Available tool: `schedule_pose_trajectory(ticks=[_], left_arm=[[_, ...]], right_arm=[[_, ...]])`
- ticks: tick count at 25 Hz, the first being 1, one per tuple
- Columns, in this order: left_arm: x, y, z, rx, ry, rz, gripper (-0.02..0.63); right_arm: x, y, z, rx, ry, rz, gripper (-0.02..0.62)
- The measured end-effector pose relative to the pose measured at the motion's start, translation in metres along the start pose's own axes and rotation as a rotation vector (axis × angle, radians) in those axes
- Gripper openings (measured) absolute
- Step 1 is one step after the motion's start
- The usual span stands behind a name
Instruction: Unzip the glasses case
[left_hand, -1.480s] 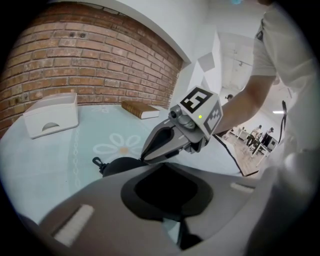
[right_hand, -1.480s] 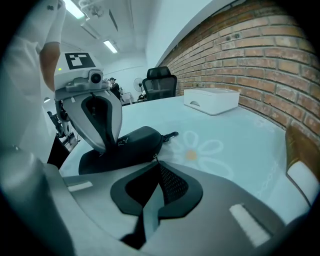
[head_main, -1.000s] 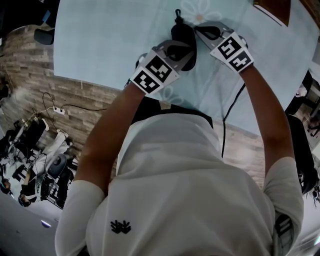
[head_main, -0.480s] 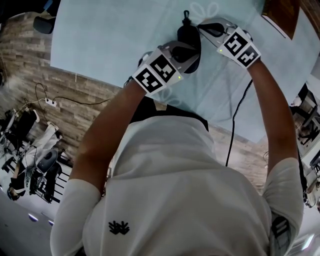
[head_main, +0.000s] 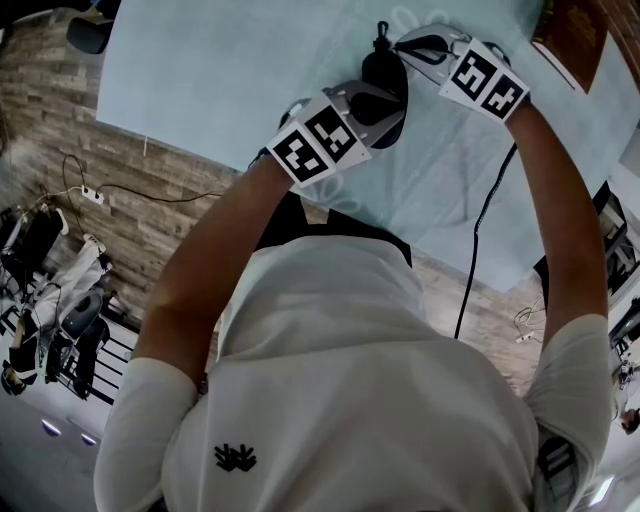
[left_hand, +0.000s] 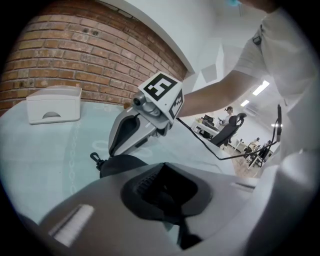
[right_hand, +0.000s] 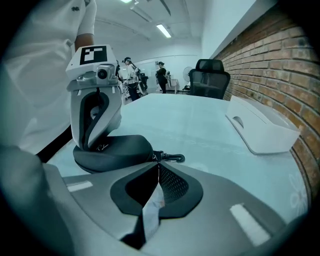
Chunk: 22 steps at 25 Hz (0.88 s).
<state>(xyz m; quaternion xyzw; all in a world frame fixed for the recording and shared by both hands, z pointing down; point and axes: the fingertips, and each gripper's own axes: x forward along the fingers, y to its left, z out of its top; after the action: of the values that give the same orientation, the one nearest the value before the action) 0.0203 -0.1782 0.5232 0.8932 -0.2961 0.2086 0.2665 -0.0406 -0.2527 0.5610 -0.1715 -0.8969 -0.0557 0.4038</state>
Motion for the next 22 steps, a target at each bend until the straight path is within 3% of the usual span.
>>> schedule_pose_trajectory(ticks=[9,15,22], left_arm=[[0.001,0.0,0.001,-0.006,-0.011,-0.001,0.055],[0.001,-0.001,0.0,0.005,-0.008,-0.005,0.055],[-0.006,-0.001,0.002,0.009,-0.018,0.012,0.055]], right_arm=[[0.006,-0.004,0.006,-0.154,0.072,0.108,0.005],[0.013,-0.001,0.009,-0.199,0.101,0.163,0.006],[0.012,-0.003,0.012,-0.251,0.136,0.117,0.023]])
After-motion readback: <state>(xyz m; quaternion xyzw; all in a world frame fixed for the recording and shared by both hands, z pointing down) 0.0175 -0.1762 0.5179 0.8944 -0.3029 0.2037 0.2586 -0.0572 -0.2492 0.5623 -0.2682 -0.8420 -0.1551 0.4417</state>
